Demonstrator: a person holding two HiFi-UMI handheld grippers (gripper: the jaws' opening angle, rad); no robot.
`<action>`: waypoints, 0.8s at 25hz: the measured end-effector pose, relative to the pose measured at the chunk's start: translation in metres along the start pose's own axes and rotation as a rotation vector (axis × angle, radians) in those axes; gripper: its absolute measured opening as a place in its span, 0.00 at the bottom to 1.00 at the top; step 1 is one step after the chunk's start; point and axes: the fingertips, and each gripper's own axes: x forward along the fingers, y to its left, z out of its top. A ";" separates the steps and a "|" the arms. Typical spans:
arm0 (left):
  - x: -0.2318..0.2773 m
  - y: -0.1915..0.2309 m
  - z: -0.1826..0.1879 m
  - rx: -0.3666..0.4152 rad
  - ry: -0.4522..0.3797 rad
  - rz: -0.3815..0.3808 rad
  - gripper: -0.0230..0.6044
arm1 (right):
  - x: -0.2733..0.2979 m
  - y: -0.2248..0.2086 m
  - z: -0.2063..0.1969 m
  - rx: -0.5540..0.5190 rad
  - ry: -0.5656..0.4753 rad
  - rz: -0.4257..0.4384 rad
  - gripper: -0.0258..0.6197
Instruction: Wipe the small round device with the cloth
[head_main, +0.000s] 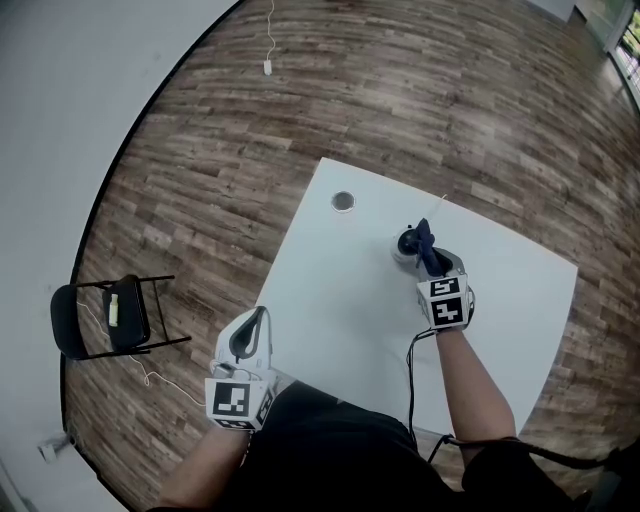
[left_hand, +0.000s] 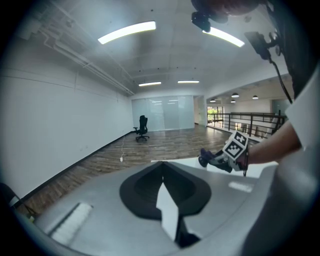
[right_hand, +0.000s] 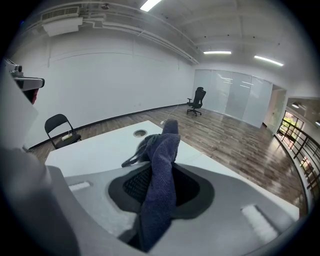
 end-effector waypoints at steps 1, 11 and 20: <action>-0.001 0.000 0.000 0.000 0.001 0.002 0.05 | 0.001 -0.001 -0.004 0.000 0.009 -0.001 0.19; -0.010 0.008 -0.009 -0.009 0.023 0.020 0.05 | 0.020 0.014 -0.044 0.040 0.105 0.050 0.19; -0.004 0.009 -0.005 -0.031 -0.010 0.009 0.05 | 0.005 0.027 -0.059 0.133 0.124 0.071 0.19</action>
